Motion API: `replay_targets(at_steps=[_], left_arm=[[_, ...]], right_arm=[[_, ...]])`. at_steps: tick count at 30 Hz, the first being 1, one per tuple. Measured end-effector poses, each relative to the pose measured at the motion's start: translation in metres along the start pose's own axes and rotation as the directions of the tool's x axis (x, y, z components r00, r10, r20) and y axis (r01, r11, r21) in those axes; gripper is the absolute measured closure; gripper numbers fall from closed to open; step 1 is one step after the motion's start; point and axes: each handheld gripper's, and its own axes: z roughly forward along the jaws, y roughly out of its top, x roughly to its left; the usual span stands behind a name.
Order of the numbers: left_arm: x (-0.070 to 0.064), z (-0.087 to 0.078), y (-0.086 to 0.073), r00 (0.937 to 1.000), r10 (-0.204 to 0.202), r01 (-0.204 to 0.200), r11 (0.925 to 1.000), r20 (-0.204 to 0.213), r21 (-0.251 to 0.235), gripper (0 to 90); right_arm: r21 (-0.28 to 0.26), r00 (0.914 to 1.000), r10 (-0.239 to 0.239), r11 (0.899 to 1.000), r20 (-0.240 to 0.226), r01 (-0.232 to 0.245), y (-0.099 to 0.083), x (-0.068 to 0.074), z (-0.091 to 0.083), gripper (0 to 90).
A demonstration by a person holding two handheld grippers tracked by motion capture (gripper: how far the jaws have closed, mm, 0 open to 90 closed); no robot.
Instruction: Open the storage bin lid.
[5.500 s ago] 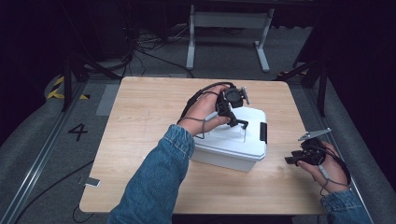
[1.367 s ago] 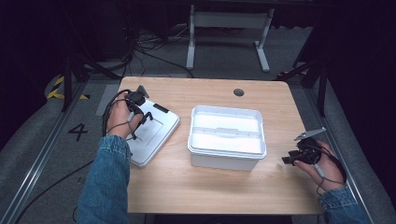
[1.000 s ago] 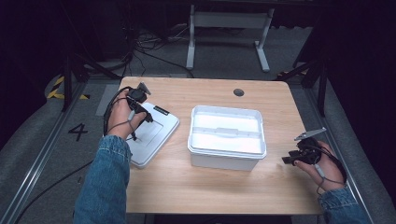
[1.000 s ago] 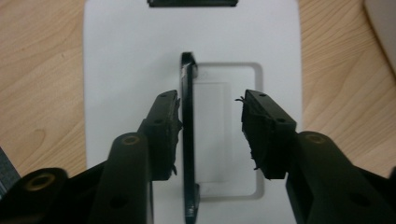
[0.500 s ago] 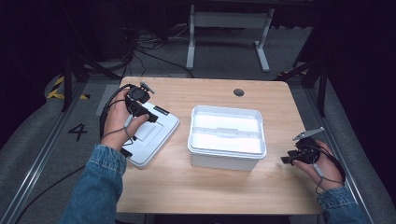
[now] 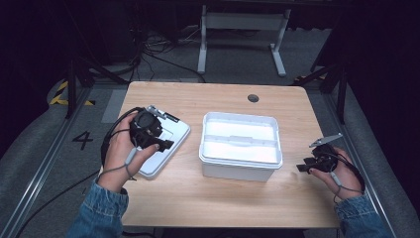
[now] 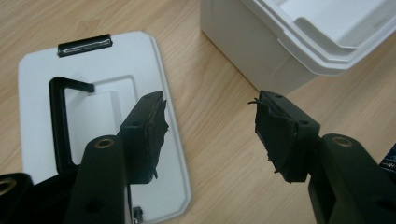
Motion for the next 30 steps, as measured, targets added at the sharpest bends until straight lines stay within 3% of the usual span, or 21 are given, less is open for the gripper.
replay_targets(at_steps=[4,9,15,16,17,21,24,27,30], left_arm=[[-0.011,0.005,-0.020,0.9997,-0.017,0.018,0.9982,0.017,-0.058,43.0],[-0.020,0.019,-0.041,0.9998,-0.017,0.018,0.9961,0.011,-0.087,42.6],[-0.026,0.040,-0.061,0.9975,-0.071,0.071,0.9880,0.008,-0.137,37.1],[-0.025,0.043,-0.063,0.9981,-0.062,0.062,0.9902,0.002,-0.125,35.6],[-0.027,0.047,-0.067,0.9963,-0.086,0.085,0.9869,-0.001,-0.137,34.2],[-0.028,0.062,-0.077,0.9954,-0.095,0.093,0.9868,-0.009,-0.133,31.5],[-0.030,0.071,-0.085,0.9916,-0.125,0.118,0.9789,-0.034,-0.167,28.2],[-0.032,0.079,-0.092,0.9859,-0.164,0.156,0.9705,-0.032,-0.184,24.6],[-0.032,0.089,-0.098,0.9829,-0.179,0.168,0.9685,-0.044,-0.184,24.2]], right_arm=[[-0.017,1.0000,0.003,1.000,-0.008,-0.003,0.000,-0.001,-0.001,54.1],[-0.032,0.9999,0.000,0.999,-0.014,-0.001,0.003,-0.001,-0.002,54.2],[-0.039,0.9999,0.001,0.999,-0.015,-0.002,0.006,0.001,-0.001,54.2],[-0.042,0.9999,-0.002,0.999,-0.014,0.002,0.006,0.001,-0.001,54.2],[-0.047,0.9999,-0.001,0.999,-0.015,0.000,0.007,0.001,-0.001,54.2],[-0.061,0.9999,-0.005,0.998,-0.017,0.004,0.009,0.001,-0.001,54.2],[-0.065,0.9999,-0.009,0.998,-0.013,0.008,0.009,0.001,0.000,54.2],[-0.065,0.9999,-0.012,0.998,-0.012,0.012,0.009,0.000,0.000,54.2],[-0.065,0.9999,-0.013,0.998,-0.011,0.012,0.009,0.001,0.001,54.2]])
